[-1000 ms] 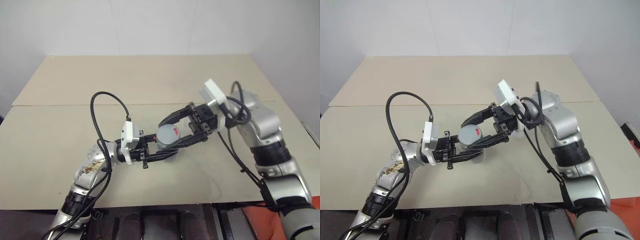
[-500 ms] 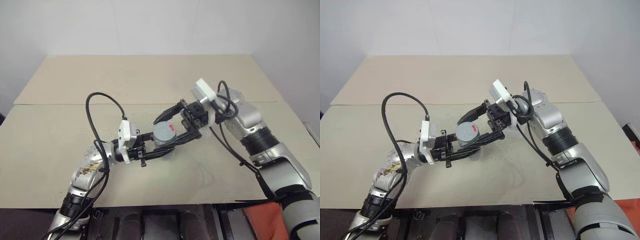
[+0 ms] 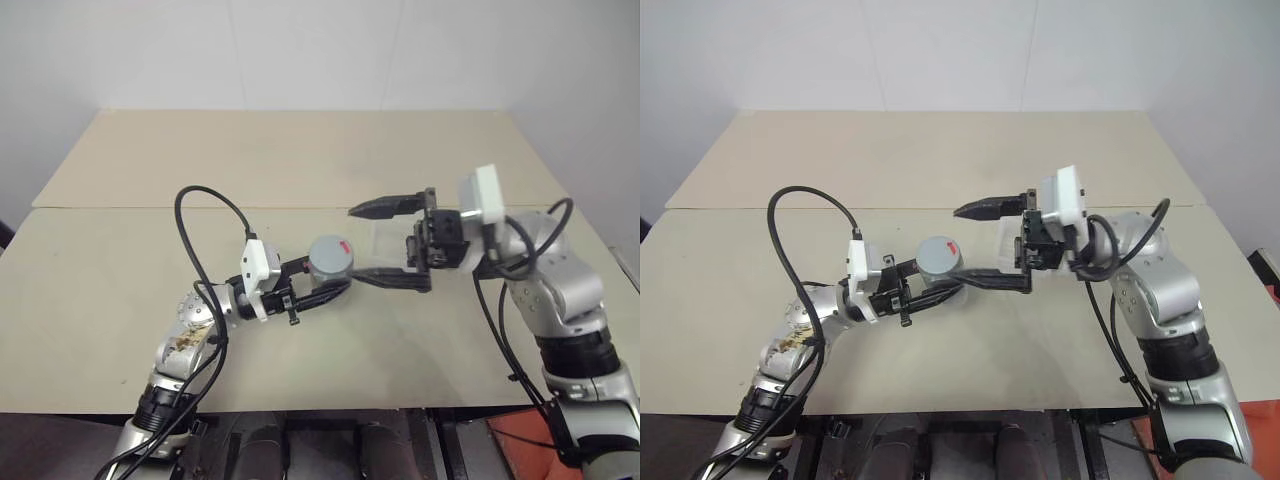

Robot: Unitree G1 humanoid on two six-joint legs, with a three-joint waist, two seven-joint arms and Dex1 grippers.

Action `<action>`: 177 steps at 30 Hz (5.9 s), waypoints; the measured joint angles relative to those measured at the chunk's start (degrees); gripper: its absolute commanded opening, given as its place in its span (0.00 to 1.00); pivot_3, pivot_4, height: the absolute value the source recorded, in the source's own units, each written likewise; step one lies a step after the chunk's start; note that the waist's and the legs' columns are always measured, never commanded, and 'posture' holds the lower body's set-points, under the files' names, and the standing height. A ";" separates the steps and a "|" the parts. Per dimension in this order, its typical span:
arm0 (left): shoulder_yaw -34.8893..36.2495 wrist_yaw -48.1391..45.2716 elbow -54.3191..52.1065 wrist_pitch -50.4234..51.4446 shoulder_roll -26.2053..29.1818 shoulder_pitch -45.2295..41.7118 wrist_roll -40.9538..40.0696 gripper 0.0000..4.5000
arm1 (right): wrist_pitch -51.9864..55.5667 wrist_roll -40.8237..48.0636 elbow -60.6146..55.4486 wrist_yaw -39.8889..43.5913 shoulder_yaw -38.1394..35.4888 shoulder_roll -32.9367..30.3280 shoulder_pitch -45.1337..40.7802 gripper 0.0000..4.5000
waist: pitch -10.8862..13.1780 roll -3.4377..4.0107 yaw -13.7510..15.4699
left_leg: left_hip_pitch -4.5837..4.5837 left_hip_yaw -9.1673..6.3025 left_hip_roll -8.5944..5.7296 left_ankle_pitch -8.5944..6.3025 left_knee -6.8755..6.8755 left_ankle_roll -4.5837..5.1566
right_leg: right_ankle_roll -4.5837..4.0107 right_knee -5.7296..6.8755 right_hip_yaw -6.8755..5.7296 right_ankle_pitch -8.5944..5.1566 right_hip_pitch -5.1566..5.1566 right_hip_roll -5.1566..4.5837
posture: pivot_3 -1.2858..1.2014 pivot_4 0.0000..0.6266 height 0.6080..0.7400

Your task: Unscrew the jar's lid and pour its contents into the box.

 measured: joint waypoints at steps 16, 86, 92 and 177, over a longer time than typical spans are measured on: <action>0.23 6.22 4.97 -4.48 -3.83 -2.54 3.94 0.43 | 14.72 -16.08 -15.01 -31.87 9.38 13.51 4.62 0.99 | 0.00 0.00 -0.20 | -0.02 0.04 -0.05 0.00 0.02 0.00 | 0.01 -0.03 0.01 0.00 0.01 0.00 | 0.52 0.24 1.00; 3.80 -2.30 6.57 -4.71 -1.03 -0.92 -1.49 0.43 | 11.00 -15.83 -13.53 -22.01 8.69 12.73 5.39 0.99 | 0.00 0.01 -0.60 | 0.00 0.01 -0.06 0.00 0.03 0.01 | 0.02 -0.03 0.01 0.01 0.03 0.02 | 0.52 0.24 1.00; 3.78 -2.16 6.49 -4.71 -1.06 -0.90 -1.30 0.43 | 11.23 -17.27 -12.21 -23.71 8.85 14.46 4.60 0.99 | -0.01 0.01 -0.56 | 0.00 0.02 -0.06 0.00 0.03 0.01 | 0.02 -0.03 0.01 0.01 0.04 0.01 | 0.52 0.24 1.00; 3.01 4.07 20.60 -8.03 -0.83 -11.59 7.28 0.43 | 40.05 -7.31 -12.03 -30.52 -20.99 -5.26 36.03 0.80 | -0.02 0.03 -0.60 | -0.02 0.28 -0.10 0.00 0.07 0.04 | 0.13 -0.10 0.14 0.07 0.11 0.03 | 0.52 0.24 1.00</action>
